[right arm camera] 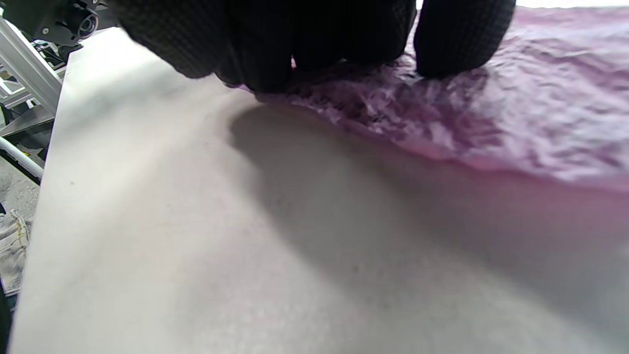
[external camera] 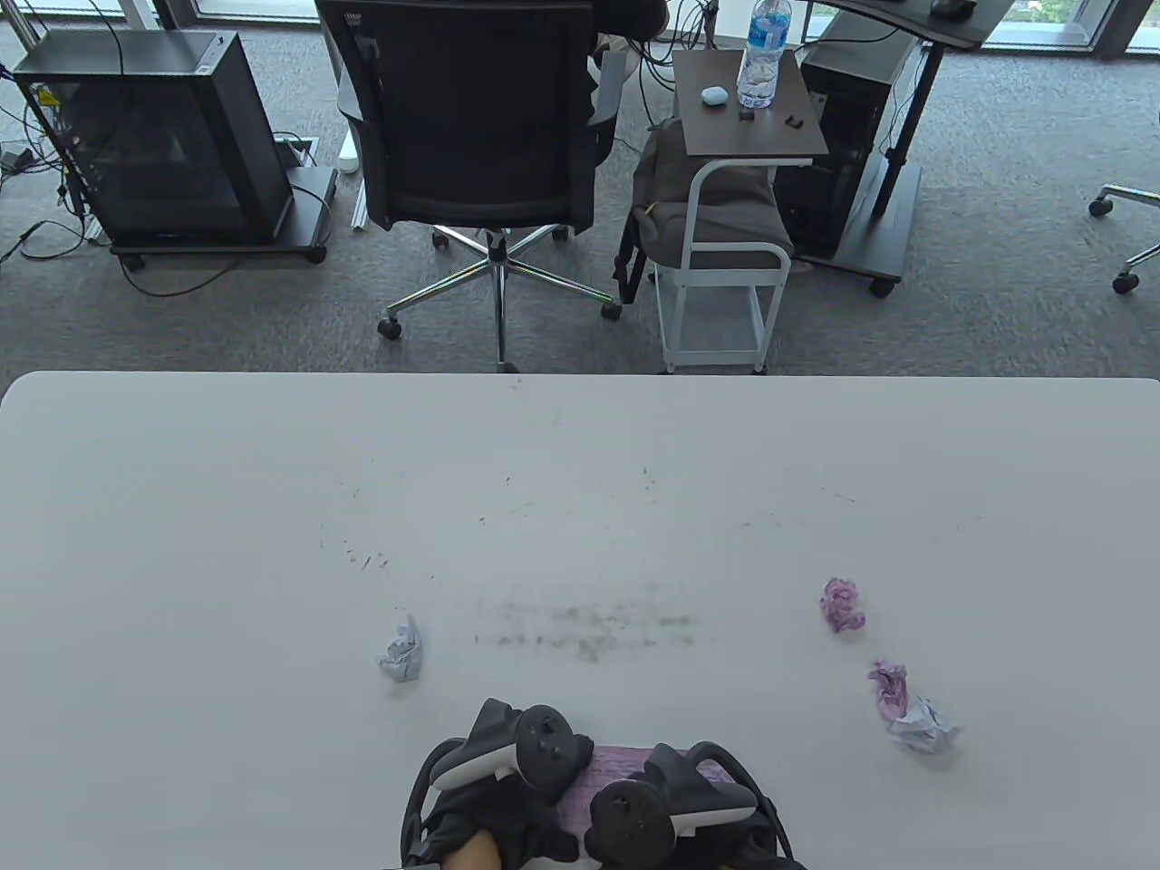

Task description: Flatten crumpled invoices and stack

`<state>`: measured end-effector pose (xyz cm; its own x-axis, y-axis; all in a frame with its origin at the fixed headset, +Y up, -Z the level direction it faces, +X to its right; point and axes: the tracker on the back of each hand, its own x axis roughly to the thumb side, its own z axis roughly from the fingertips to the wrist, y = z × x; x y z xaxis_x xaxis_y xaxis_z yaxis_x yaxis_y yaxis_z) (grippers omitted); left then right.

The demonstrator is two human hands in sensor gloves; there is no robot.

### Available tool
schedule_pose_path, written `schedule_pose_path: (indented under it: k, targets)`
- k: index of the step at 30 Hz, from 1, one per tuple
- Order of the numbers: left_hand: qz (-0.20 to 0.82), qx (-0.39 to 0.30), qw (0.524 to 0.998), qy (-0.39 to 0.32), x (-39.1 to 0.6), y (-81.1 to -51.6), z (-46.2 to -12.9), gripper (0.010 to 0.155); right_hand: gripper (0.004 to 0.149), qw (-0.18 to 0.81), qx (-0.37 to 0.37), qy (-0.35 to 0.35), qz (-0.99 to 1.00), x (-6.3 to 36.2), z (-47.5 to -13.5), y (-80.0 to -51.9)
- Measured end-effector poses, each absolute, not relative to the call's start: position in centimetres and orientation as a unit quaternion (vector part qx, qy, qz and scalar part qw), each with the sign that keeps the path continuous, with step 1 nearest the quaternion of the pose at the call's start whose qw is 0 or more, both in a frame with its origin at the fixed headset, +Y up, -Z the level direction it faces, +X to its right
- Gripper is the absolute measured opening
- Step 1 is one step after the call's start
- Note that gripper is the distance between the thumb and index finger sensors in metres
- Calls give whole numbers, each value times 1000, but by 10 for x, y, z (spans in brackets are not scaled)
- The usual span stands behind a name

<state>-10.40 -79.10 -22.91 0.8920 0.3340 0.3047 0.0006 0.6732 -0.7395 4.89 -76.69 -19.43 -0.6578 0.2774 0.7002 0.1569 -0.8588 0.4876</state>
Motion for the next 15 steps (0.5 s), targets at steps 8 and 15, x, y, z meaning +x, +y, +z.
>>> schedule_pose_path:
  k: [8, 15]
  targets:
    - [92, -394, 889, -212, -104, -791, -229, 91, 36, 41, 323, 315, 891, 66, -210, -765]
    - [93, -393, 890, -211, -104, -791, -229, 91, 34, 55, 247, 364, 896, 93, -222, -768]
